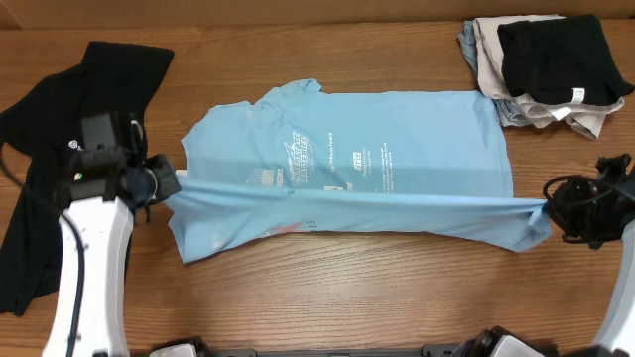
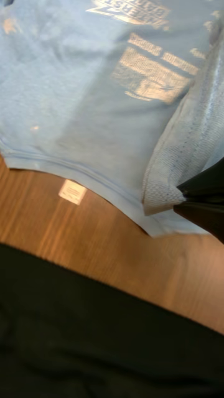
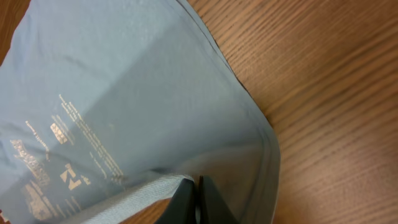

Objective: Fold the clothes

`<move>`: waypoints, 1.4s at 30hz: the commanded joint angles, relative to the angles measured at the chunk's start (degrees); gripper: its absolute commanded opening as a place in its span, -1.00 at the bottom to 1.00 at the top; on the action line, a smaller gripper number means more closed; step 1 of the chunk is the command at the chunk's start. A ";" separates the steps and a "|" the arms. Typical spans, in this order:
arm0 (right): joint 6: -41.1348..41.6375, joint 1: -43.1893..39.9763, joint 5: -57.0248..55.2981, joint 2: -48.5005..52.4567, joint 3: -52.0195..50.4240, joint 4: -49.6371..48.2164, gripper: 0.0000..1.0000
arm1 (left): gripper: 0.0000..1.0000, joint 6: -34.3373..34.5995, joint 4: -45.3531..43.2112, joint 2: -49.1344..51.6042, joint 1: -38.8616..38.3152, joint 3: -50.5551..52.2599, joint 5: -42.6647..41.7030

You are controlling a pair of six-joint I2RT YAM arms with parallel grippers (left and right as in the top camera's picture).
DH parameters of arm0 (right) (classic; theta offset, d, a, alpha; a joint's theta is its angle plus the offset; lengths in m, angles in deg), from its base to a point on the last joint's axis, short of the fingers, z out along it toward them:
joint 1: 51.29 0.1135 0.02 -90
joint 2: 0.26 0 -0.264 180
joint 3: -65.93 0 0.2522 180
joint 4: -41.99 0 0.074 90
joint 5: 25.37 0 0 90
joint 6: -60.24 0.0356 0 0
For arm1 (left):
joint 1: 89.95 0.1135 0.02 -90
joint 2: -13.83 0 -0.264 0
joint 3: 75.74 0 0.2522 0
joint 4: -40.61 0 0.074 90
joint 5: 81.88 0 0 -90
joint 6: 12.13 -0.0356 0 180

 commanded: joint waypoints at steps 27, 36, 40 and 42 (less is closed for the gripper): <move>1.09 13.18 -0.55 21.20 0.28 -22.71 -0.84 | -0.92 -0.59 -24.70 16.85 -13.38 0.35 3.80; 1.09 13.20 -0.48 23.93 0.28 -28.98 -0.80 | -0.90 -0.57 -28.48 20.57 -13.38 0.35 3.63; 1.09 13.20 -0.39 23.98 0.31 -31.04 -0.19 | -0.20 -0.59 -31.12 20.59 -13.35 0.35 3.65; 1.09 13.18 0.20 23.96 0.66 -31.15 0.10 | 0.38 -1.11 -32.15 20.55 -13.29 0.20 3.63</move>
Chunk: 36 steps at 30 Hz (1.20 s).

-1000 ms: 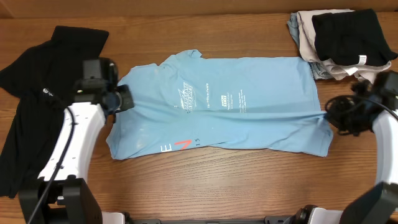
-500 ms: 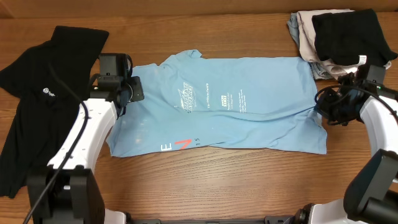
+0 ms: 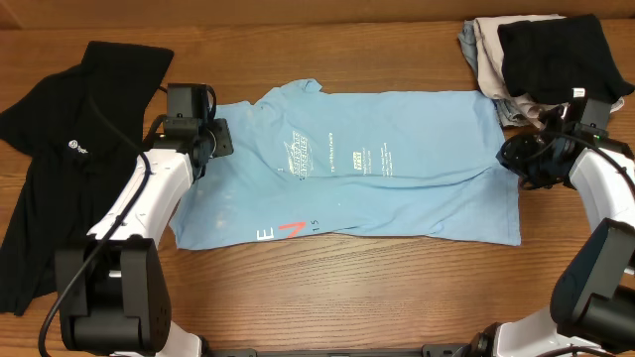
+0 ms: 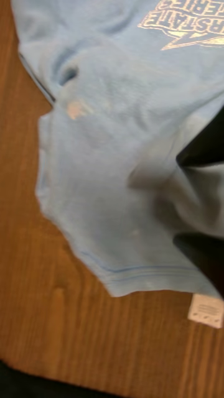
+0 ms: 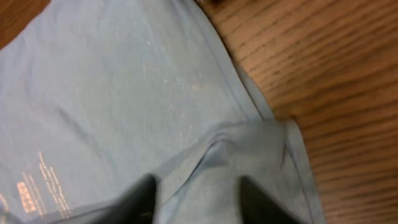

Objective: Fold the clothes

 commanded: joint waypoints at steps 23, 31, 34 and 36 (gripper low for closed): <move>-1.55 0.28 -0.35 -17.44 14.62 30.25 0.20 | 1.00 6.12 44.96 -13.84 0.59 -17.44 5.14; -1.55 0.28 -0.33 -17.38 14.53 28.59 0.22 | 1.00 -2.47 24.83 -7.69 0.46 -9.99 -5.40; -1.55 0.28 -0.33 -17.38 14.53 29.07 0.22 | 1.00 -6.03 20.28 -2.93 0.48 -8.70 -6.12; -1.55 0.28 -0.33 -17.38 14.53 29.11 0.22 | 0.99 -8.90 18.32 -0.02 0.48 -8.70 -6.14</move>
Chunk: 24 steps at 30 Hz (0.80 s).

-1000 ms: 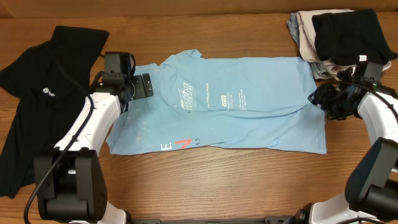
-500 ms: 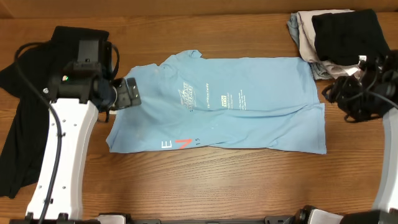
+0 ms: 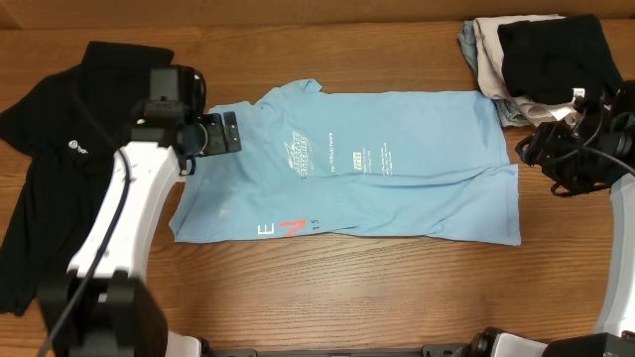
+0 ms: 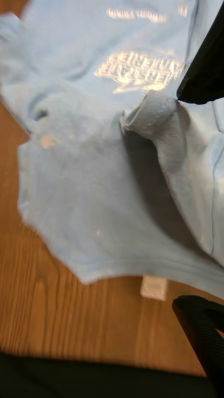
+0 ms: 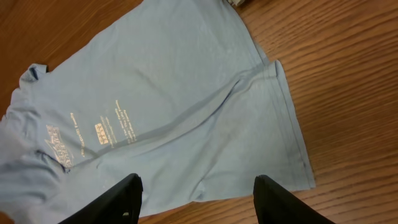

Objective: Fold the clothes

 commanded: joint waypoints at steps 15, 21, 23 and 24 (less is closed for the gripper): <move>-0.44 0.28 -0.35 0.07 0.48 -1.57 0.31 | 0.99 -12.57 -6.03 10.19 0.37 0.81 -10.54; -1.49 0.28 -0.33 0.07 0.48 -1.25 0.34 | 0.99 -17.86 -6.25 10.19 2.78 0.81 -32.81; -1.49 0.28 -0.33 0.07 0.48 -1.11 0.35 | 0.99 -17.49 -6.19 10.19 4.39 0.83 -34.51; -1.49 0.28 -0.33 0.07 0.48 -1.09 0.35 | 1.00 -16.61 -5.97 10.19 5.29 0.83 -34.23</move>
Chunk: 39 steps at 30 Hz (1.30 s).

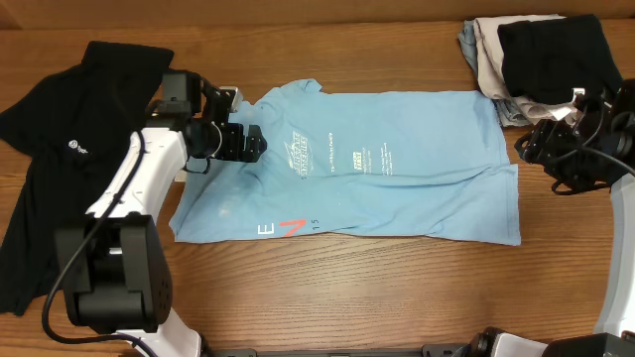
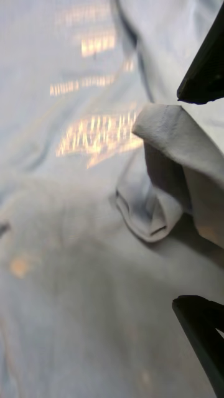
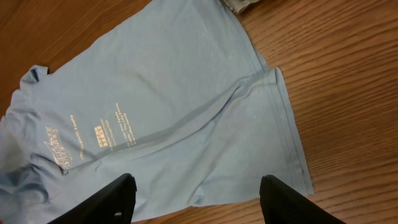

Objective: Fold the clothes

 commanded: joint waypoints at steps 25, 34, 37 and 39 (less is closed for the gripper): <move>-0.81 0.28 -0.31 0.07 0.48 0.07 0.38 | 1.00 -19.67 5.03 0.22 5.22 0.00 -26.69; -0.98 0.28 -0.31 0.07 0.48 -0.02 0.38 | 1.00 18.21 9.31 0.22 3.72 0.00 33.14; -0.98 0.28 -0.31 0.07 0.48 -0.02 0.38 | 1.00 4.22 7.19 0.22 2.84 0.00 20.06; -0.96 0.28 -0.31 0.07 0.48 -0.02 0.38 | 1.00 -15.30 8.59 0.22 2.82 0.00 -5.90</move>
